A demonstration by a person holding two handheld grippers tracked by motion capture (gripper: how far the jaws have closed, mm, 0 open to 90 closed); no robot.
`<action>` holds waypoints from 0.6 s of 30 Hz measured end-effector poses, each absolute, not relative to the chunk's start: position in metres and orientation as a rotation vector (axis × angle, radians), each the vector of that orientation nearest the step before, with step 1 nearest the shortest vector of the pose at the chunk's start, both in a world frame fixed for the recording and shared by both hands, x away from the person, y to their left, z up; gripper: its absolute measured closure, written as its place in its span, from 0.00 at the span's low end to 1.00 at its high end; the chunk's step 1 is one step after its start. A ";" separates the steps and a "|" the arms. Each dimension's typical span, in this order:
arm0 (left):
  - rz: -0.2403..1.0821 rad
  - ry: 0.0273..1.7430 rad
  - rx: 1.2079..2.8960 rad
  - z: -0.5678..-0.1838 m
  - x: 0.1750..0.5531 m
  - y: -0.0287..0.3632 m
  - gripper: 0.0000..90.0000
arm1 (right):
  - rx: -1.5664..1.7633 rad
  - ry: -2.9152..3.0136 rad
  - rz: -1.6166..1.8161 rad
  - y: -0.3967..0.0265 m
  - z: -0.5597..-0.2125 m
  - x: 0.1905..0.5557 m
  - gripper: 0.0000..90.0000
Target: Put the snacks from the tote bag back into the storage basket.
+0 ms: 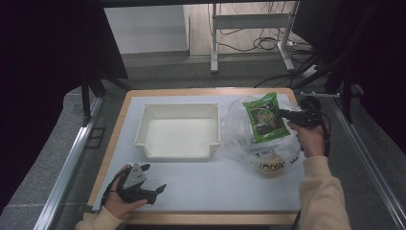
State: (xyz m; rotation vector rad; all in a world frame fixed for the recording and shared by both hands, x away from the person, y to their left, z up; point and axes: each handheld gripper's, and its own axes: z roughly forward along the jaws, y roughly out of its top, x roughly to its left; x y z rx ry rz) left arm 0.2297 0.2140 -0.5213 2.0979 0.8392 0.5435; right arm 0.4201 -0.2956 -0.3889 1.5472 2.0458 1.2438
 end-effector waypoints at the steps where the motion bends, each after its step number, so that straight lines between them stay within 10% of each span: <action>1: 0.544 0.840 2.099 -0.521 0.230 0.214 0.11 | 1.540 2.046 1.245 -0.295 -0.389 0.420 1.00; 18: 0.543 0.838 2.098 -0.521 0.230 0.214 0.11 | 1.503 2.070 1.283 -0.273 -0.384 0.425 1.00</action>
